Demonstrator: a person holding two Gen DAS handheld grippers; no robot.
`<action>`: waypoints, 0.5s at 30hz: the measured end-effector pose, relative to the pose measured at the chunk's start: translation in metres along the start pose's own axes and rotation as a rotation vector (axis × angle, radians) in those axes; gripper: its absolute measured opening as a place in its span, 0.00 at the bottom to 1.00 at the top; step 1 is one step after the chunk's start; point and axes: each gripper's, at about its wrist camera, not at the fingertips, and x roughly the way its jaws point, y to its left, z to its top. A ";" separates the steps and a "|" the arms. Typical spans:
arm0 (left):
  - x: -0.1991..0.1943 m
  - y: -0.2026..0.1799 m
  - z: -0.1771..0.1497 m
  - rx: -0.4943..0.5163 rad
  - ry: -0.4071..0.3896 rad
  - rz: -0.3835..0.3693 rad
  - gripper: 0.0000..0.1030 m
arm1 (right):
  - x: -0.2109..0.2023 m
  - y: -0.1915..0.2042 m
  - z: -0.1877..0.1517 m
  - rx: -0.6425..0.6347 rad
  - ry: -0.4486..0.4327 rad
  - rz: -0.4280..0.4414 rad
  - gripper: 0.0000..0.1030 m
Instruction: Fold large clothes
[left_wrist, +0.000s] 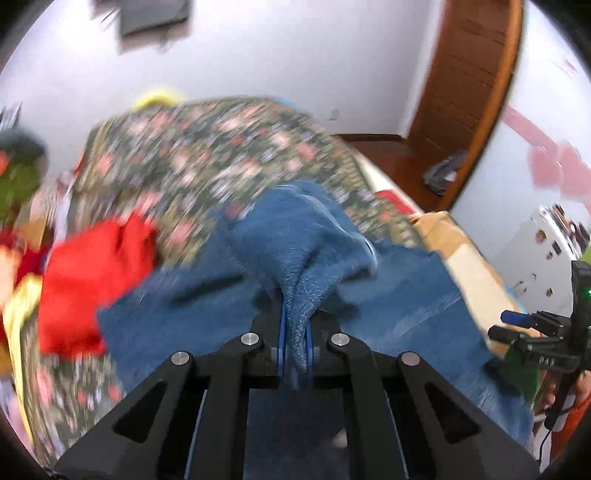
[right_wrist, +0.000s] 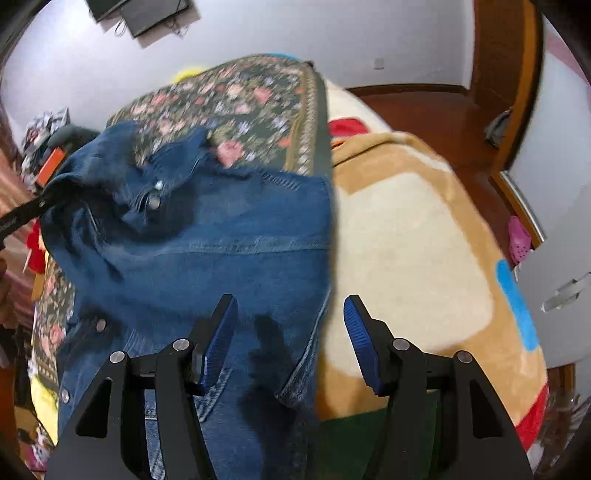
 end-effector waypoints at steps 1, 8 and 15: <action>0.002 0.011 -0.009 -0.027 0.019 0.005 0.10 | 0.007 0.003 -0.002 -0.010 0.021 -0.010 0.56; 0.027 0.083 -0.100 -0.277 0.161 -0.074 0.22 | 0.027 0.015 -0.014 -0.066 0.084 -0.079 0.62; 0.007 0.113 -0.125 -0.384 0.101 -0.034 0.45 | 0.029 0.011 -0.017 -0.035 0.093 -0.099 0.70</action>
